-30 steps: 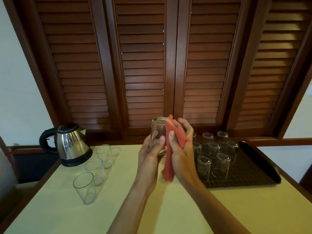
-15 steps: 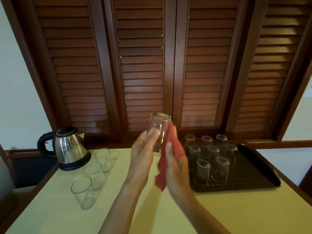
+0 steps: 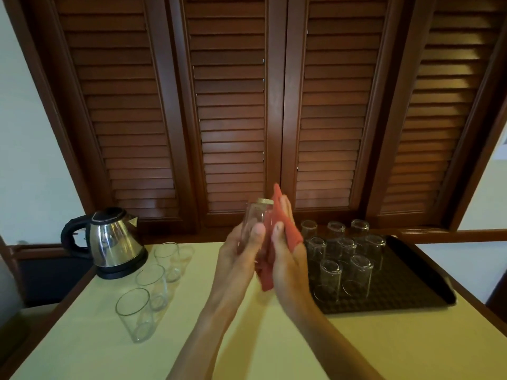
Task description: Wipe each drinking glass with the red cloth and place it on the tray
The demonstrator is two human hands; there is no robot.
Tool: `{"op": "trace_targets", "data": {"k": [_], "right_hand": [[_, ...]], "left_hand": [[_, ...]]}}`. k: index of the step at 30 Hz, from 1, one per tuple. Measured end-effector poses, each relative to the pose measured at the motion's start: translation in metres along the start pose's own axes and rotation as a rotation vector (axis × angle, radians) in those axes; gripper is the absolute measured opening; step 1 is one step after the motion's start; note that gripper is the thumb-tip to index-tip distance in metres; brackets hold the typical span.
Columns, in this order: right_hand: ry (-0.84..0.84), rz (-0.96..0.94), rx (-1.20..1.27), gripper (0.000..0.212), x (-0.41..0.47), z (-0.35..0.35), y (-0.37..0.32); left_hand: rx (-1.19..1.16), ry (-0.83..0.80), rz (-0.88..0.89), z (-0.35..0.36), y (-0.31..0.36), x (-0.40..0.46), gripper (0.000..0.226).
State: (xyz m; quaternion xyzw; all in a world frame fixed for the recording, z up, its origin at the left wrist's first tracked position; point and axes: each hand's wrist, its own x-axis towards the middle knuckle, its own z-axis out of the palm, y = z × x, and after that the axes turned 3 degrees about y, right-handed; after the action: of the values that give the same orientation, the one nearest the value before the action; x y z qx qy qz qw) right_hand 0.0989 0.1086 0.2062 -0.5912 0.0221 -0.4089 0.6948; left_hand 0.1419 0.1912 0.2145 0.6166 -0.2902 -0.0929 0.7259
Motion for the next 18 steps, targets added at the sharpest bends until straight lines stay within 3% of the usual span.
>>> {"op": "trace_targets", "data": {"k": [5,8,12,17,18], "right_hand": [[-0.073,0.031,-0.034,0.065,-0.019,-0.001,0.0],[-0.055,0.05,-0.048,0.048,-0.028,-0.002,0.003],[-0.019,0.102,-0.003,0.047,0.003,-0.009,-0.01],[-0.02,0.169,0.011,0.048,-0.038,-0.002,-0.009],[0.015,0.197,0.019,0.039,-0.032,-0.004,-0.007]], "left_hand": [[-0.056,0.109,0.068,-0.005,-0.003,0.012,0.042],[0.035,0.072,0.095,-0.01,-0.002,0.012,0.036],[0.063,0.057,-0.072,0.004,-0.009,0.001,0.046],[-0.004,0.166,0.001,0.002,0.006,0.013,0.061],[-0.008,0.175,0.006,0.003,0.005,0.012,0.06]]}}
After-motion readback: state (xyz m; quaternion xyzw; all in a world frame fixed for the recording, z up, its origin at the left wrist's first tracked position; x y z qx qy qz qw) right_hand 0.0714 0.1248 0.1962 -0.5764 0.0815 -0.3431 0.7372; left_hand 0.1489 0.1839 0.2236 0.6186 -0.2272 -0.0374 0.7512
